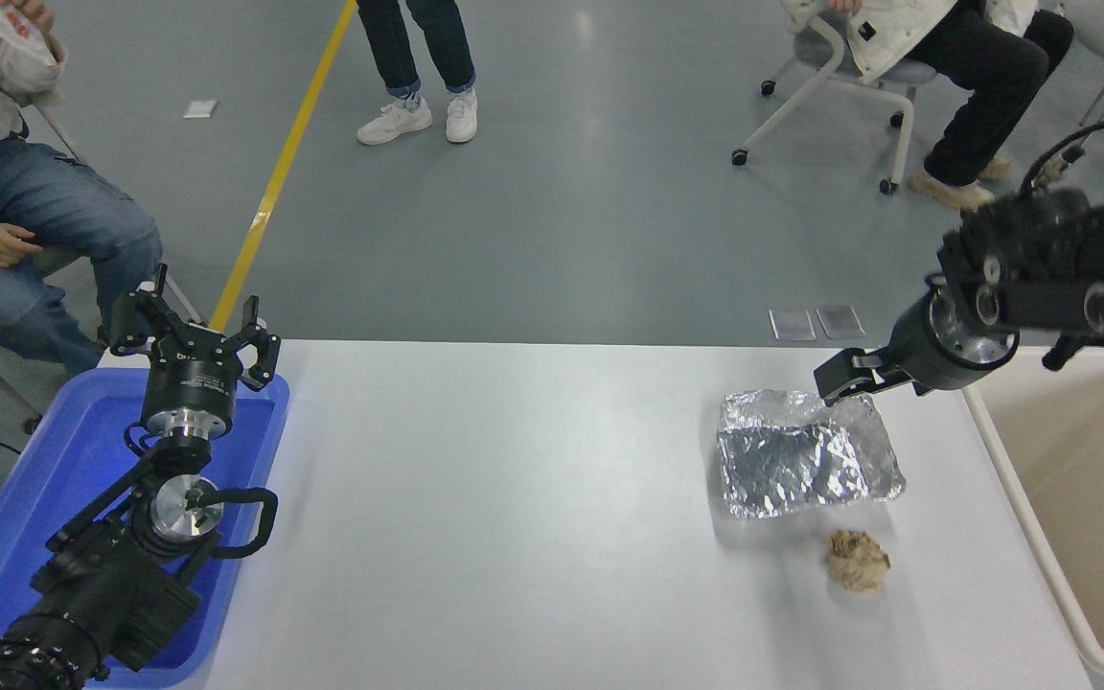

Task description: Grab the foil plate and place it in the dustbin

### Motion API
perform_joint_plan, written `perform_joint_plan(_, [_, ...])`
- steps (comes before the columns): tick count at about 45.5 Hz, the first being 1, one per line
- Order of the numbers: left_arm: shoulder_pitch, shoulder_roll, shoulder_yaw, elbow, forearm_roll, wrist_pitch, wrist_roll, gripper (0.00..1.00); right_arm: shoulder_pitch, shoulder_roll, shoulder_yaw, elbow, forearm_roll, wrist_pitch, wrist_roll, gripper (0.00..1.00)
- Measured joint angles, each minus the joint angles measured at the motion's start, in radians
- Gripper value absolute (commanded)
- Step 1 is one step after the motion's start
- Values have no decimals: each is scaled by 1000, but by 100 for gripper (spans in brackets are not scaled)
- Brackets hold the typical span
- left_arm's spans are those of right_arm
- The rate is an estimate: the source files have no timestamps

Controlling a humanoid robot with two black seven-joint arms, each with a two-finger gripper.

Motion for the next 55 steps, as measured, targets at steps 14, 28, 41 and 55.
perform_joint_plan(14, [0,1,0,0,0,0,0,99,-284,5,105,-243,-14,-134,3,100])
perform_joint_plan(28, [-1,1,0,0,0,0,0,99,-495,53,161,-469,-18,-181,6,100])
perform_joint_plan(41, [-1,1,0,0,0,0,0,99,-630,95,245,-609,-26,-196,7,96])
perform_joint_plan(55, [-1,1,0,0,0,0,0,99,-691,107,300,-670,-31,-201,7,3])
